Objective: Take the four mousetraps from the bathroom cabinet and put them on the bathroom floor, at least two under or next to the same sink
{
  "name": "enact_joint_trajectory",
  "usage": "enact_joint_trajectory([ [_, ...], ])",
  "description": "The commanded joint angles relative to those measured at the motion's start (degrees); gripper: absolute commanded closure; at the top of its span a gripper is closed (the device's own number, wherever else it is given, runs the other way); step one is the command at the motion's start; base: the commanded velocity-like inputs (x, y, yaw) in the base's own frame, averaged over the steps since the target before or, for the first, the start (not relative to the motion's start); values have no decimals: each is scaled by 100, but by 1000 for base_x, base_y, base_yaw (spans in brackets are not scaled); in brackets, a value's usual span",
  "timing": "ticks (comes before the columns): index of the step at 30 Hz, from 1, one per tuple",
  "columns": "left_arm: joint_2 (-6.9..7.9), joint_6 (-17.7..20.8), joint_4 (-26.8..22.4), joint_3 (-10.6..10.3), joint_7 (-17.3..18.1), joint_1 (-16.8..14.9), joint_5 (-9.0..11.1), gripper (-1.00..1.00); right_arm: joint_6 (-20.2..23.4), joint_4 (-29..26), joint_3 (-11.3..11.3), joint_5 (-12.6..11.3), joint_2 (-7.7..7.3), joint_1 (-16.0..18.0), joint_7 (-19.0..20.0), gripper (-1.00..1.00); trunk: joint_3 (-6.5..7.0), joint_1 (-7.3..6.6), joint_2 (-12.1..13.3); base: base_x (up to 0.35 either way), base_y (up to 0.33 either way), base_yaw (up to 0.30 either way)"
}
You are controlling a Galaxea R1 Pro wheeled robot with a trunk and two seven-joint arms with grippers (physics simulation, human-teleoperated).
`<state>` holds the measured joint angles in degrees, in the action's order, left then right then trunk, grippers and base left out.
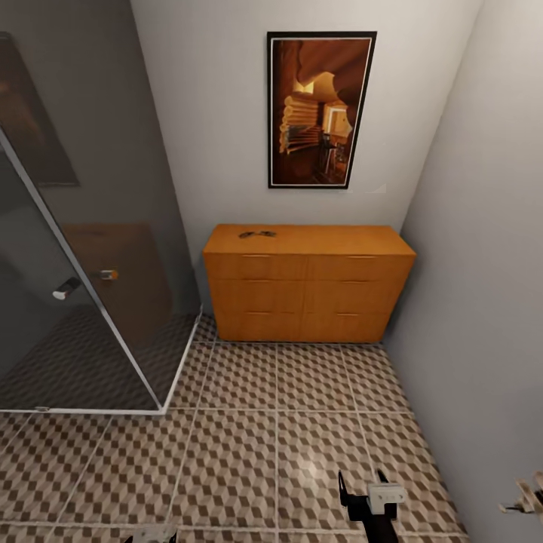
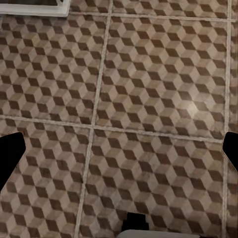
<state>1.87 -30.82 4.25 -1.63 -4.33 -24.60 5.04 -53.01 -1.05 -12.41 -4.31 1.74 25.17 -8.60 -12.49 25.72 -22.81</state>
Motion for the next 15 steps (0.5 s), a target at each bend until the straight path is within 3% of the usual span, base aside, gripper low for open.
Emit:
enact_joint_trajectory([
  [1,2,-38,23,-22,11,-9,50,-100,-16,6,-51,-42,2,6,-18,-100,-8,6,-10,287,0,-95],
  [15,6,-38,23,-23,11,-10,50,-100,-16,8,-51,-43,1,6,-18,-100,0,6,-10,288,0,-23],
])
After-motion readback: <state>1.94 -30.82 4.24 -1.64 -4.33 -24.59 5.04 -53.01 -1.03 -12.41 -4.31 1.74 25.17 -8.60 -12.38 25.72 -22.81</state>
